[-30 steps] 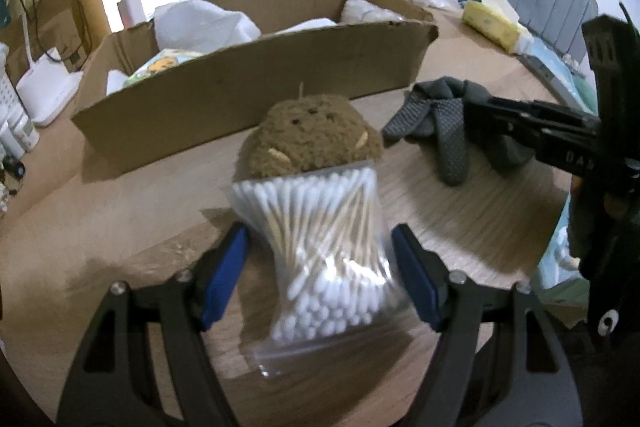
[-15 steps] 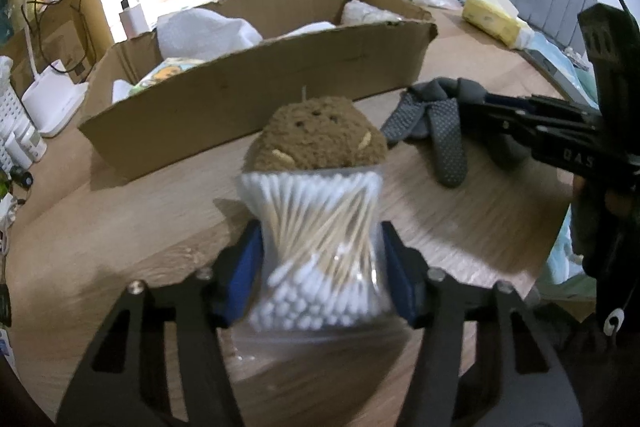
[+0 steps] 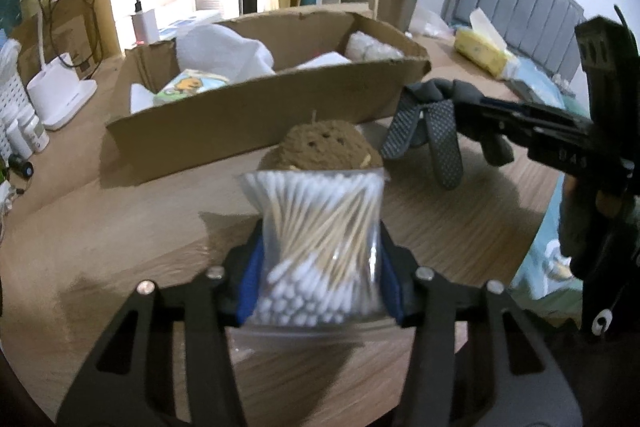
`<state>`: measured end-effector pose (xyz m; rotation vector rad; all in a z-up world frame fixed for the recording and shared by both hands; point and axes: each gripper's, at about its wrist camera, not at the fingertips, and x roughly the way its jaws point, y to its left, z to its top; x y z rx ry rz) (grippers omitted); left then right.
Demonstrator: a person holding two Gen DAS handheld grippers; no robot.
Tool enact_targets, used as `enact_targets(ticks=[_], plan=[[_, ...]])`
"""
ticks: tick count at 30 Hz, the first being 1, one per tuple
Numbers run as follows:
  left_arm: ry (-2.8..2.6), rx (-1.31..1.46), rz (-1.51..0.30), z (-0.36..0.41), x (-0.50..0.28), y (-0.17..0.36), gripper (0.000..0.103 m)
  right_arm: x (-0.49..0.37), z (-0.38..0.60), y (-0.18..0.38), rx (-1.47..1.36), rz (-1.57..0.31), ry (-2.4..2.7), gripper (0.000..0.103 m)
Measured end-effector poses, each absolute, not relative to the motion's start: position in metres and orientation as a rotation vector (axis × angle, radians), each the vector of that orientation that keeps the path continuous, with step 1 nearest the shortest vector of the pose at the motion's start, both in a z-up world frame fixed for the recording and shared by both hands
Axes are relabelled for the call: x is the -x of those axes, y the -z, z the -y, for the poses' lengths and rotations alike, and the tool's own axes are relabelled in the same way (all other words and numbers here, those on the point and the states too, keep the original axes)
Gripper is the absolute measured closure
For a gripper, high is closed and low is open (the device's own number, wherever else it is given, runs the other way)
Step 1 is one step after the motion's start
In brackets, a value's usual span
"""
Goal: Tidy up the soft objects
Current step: 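Carry the cotton swab bag over the box with the left gripper while the right carries the glove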
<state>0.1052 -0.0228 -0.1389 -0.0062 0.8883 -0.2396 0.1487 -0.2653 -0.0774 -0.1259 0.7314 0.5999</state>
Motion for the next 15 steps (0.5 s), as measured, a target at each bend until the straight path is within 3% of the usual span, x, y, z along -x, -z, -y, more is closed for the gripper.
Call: enact_targets(ticks=[15], plan=[[0.222, 0.123, -0.797, -0.008, -0.096, 0.122, 0.052, -0.14, 0.232, 0.058, 0.191, -0.695, -0.635, 0.071]])
